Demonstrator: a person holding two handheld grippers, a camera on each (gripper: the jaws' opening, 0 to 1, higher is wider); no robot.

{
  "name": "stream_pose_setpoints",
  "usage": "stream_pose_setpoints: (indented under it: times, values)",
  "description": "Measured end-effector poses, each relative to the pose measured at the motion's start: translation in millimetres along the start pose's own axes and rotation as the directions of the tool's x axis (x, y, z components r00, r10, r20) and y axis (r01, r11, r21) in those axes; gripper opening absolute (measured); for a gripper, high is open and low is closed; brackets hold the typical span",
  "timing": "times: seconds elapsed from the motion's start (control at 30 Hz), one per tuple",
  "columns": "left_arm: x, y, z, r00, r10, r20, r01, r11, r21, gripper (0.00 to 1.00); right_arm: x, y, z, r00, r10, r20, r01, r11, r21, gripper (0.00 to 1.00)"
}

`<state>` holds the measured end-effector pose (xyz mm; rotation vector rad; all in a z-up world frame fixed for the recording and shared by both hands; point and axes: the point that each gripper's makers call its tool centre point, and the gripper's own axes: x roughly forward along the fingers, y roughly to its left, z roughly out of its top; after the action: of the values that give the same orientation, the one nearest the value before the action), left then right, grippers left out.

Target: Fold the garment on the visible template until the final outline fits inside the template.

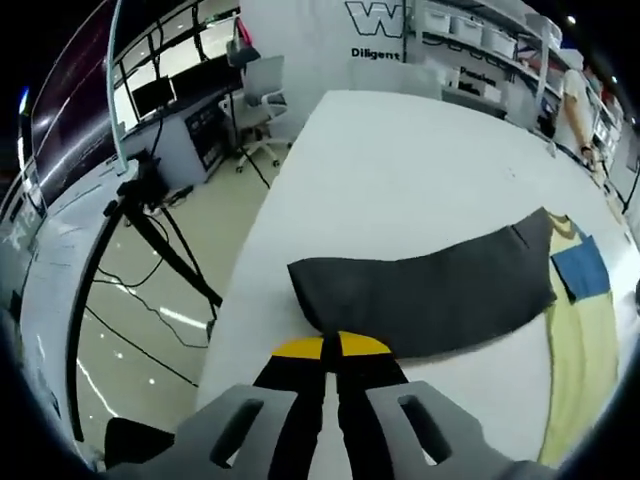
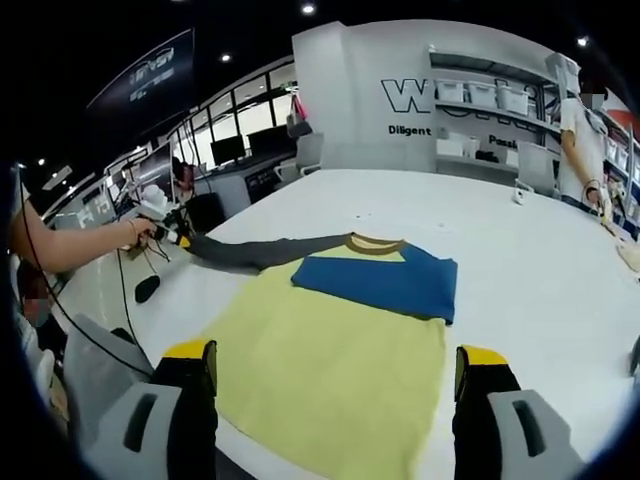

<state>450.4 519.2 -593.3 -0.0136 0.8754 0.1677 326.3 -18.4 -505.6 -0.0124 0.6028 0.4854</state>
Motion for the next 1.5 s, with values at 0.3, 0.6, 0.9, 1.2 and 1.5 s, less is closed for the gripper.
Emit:
stream_pose_setpoints:
  times: [0.3, 0.6, 0.9, 1.2, 1.5]
  values:
    - [-9, -8.9, 22.1, 0.999, -0.017, 0.044, 0.016, 1.0, 0.026, 0.02, -5, -1, 2.3, 1.0, -0.001, 0.01, 0.001, 1.0, 0.005, 0.98]
    - [-12, -25.0, 35.9, 0.997, -0.031, 0.069, 0.029, 0.999, 0.029, 0.02, -6, 1, 1.3, 1.0, 0.003, 0.009, -0.003, 1.0, 0.002, 0.98]
    - [-24, -98.9, 85.8, 0.978, -0.132, 0.162, 0.111, 0.985, 0.134, 0.02, -8, -2, 1.8, 1.0, 0.003, 0.015, -0.003, 1.0, 0.005, 0.98]
    - [-36, -192.7, 122.1, 0.94, -0.266, 0.213, 0.224, 0.953, 0.202, 0.02, -13, -11, -2.9, 1.0, -0.009, 0.017, 0.009, 1.0, 0.023, 0.98]
    - [-50, -250.2, 126.6, 0.912, -0.351, 0.213, 0.293, 0.92, 0.259, 0.02, -16, -12, -3.2, 1.0, 0.0, 0.023, -0.001, 1.0, 0.022, 0.99]
